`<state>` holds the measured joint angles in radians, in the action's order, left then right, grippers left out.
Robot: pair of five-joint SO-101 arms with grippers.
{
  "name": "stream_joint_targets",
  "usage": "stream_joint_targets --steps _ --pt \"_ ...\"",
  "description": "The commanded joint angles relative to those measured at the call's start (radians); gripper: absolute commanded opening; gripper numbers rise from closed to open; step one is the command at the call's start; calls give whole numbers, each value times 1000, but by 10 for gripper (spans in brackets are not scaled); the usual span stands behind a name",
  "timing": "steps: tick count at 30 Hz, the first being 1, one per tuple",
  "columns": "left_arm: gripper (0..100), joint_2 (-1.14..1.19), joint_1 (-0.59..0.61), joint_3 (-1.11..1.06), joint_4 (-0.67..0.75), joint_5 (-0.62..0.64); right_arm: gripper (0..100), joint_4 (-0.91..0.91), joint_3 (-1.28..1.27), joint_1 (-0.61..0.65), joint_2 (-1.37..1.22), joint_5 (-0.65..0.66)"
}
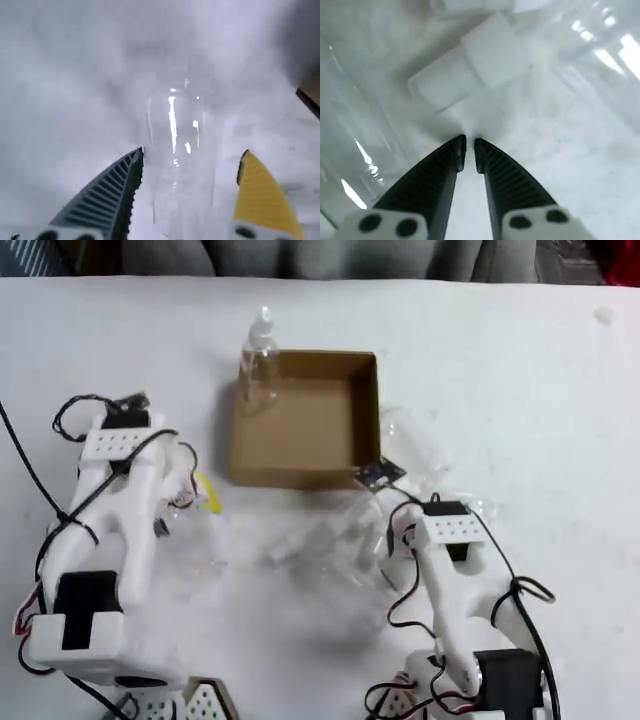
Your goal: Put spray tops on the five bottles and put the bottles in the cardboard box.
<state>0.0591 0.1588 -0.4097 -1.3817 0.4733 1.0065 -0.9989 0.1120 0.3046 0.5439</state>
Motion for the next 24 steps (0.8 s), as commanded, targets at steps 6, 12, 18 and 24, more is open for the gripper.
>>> stream_joint_targets --steps 6,12,18,24 --pt "280 -12 -8 -141 192 -15 17 -19 -2 -13 15 11" --pt "281 -4 -7 -157 229 -51 17 -19 -2 -13 15 11" --pt "281 -4 -8 -189 253 -94 17 -19 -2 -13 15 11" --pt "280 -2 -10 -279 382 -92 17 -19 -2 -13 15 11"
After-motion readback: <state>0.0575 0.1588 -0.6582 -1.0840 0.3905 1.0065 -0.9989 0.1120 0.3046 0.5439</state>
